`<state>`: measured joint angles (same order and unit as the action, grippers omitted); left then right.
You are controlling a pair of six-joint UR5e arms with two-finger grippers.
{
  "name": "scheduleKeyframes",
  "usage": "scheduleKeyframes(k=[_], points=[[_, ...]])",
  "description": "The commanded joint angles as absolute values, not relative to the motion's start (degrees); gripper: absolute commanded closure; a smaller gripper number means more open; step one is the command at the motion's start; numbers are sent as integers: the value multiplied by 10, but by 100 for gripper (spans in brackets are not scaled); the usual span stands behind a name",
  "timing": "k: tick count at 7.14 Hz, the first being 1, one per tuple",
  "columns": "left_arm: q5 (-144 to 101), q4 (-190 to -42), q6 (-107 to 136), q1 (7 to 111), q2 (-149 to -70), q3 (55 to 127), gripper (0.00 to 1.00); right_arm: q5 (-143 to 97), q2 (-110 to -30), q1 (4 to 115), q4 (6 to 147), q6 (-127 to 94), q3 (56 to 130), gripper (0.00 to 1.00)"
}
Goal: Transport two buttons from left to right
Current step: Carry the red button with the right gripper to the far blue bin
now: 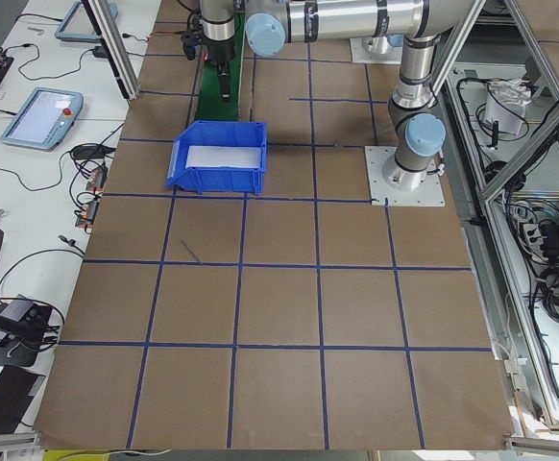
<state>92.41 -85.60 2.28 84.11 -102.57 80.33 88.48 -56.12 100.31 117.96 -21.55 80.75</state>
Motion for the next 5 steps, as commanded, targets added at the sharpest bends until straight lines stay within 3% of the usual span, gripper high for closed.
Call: scheduleKeyframes(k=[1,5], points=[[924,-856,23,841,-1026,803,0,886,-562,999,1177,-210,802,91],[924,-856,23,841,-1026,803,0,886,-605,875,1137,-17,800,93]])
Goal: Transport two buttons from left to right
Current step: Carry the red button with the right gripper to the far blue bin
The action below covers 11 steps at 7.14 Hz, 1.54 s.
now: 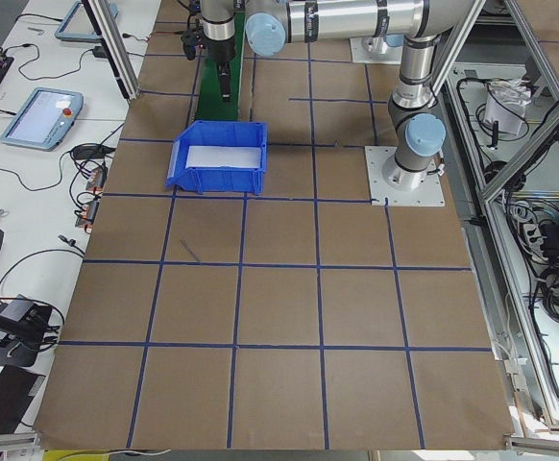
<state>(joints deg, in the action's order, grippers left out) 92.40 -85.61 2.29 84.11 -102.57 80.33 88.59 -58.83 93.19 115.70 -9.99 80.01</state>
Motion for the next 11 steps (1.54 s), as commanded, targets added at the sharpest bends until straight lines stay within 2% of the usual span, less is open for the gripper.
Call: scheduleKeyframes(k=[1,4,7,11], points=[[924,-856,23,841,-1026,803,0,887,-609,824,1130,58,799,93],[925,-856,23,841,-1026,803,0,917,-634,724,1088,160,788,92],[924,-856,23,841,-1026,803,0,936,-664,647,1007,239,743,92],[925,-857,23,841,-1026,803,0,936,-622,582,959,337,670,92]])
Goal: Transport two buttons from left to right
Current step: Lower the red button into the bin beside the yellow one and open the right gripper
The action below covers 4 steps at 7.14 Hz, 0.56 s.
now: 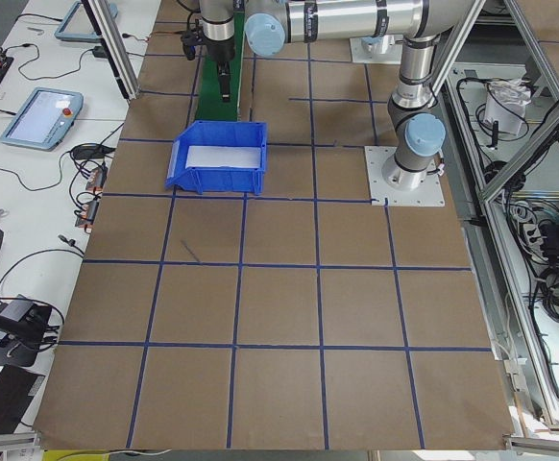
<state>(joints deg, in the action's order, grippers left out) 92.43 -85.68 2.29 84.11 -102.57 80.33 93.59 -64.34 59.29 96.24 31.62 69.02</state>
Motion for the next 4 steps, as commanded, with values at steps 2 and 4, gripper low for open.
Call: scheduleKeyframes(k=[2,4], points=[[925,-857,23,841,-1026,803,0,935,-571,579,959,350,625,92],[924,-857,23,842,-1026,803,0,932,-528,561,957,382,579,92]])
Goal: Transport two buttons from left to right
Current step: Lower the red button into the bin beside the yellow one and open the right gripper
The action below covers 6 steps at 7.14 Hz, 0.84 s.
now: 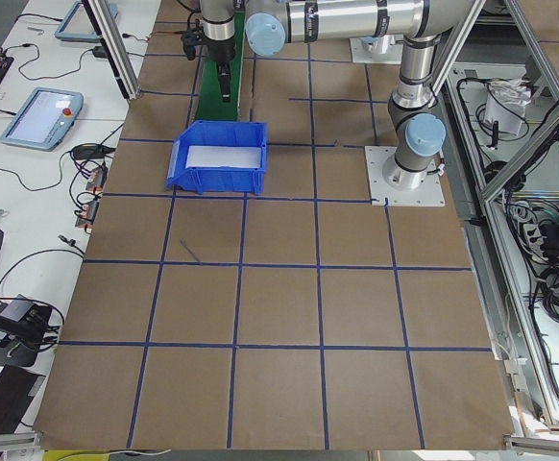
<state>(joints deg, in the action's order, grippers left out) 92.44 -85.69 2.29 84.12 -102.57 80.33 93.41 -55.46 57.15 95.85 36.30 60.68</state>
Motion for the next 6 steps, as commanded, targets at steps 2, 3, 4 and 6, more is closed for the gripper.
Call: scheduleKeyframes(k=[2,3,4,6], points=[[924,-857,23,842,-1027,803,0,927,-499,554,968,395,569,92],[924,-857,23,843,-1027,803,0,926,-481,554,991,395,570,92],[924,-857,23,843,-1027,803,0,925,-464,554,1002,394,569,92],[925,-858,23,843,-1026,804,0,916,-432,554,1032,395,553,91]])
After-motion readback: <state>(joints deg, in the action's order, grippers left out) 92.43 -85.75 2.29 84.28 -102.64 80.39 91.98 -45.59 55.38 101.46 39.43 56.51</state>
